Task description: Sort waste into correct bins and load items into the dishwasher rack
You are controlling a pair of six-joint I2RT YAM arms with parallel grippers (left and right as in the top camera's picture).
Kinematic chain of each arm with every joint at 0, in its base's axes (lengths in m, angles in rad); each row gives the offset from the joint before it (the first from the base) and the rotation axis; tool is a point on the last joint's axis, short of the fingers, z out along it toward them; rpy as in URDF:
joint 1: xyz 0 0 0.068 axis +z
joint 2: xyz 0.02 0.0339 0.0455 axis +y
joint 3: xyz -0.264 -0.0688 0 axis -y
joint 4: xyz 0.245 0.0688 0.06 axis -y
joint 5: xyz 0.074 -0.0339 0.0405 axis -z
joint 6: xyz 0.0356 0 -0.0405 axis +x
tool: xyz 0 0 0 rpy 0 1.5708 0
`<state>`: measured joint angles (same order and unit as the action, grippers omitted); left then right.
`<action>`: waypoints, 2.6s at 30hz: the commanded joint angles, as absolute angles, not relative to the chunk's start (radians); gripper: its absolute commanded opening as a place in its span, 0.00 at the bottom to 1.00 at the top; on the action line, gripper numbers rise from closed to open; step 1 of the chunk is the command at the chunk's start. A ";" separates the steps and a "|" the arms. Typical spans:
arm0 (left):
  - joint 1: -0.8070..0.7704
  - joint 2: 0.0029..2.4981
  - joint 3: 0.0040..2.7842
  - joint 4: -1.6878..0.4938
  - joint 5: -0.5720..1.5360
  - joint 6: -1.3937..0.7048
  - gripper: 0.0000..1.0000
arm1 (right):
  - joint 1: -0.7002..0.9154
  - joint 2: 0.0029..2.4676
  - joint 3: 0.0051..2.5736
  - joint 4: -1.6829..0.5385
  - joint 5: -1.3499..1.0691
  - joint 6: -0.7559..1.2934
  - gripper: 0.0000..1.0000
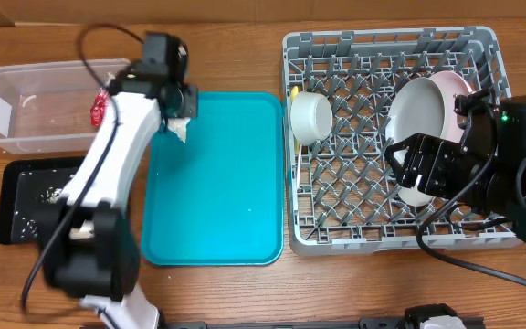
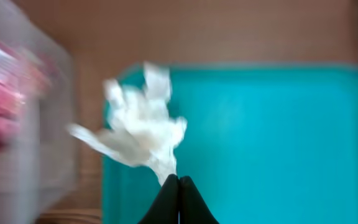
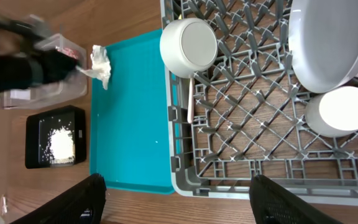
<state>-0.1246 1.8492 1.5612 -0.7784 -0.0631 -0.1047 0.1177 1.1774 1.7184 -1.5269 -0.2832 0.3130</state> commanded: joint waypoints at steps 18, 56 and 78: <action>-0.116 2.056 1.506 -0.691 -0.209 -0.327 0.55 | 0.117 1.175 1.723 -1.549 -0.278 0.307 0.80; -0.107 1.703 1.508 -0.796 -0.167 -0.265 0.04 | 0.117 1.179 1.723 -1.573 -0.277 0.284 0.80; 0.175 1.666 1.644 -0.812 0.015 -0.181 0.66 | 0.117 1.171 1.723 -1.555 -0.278 0.285 0.86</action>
<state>0.1947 1.7760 1.5490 -0.7727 -0.0792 -0.2527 0.1177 1.1782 1.7184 -1.5661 -0.2813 0.2874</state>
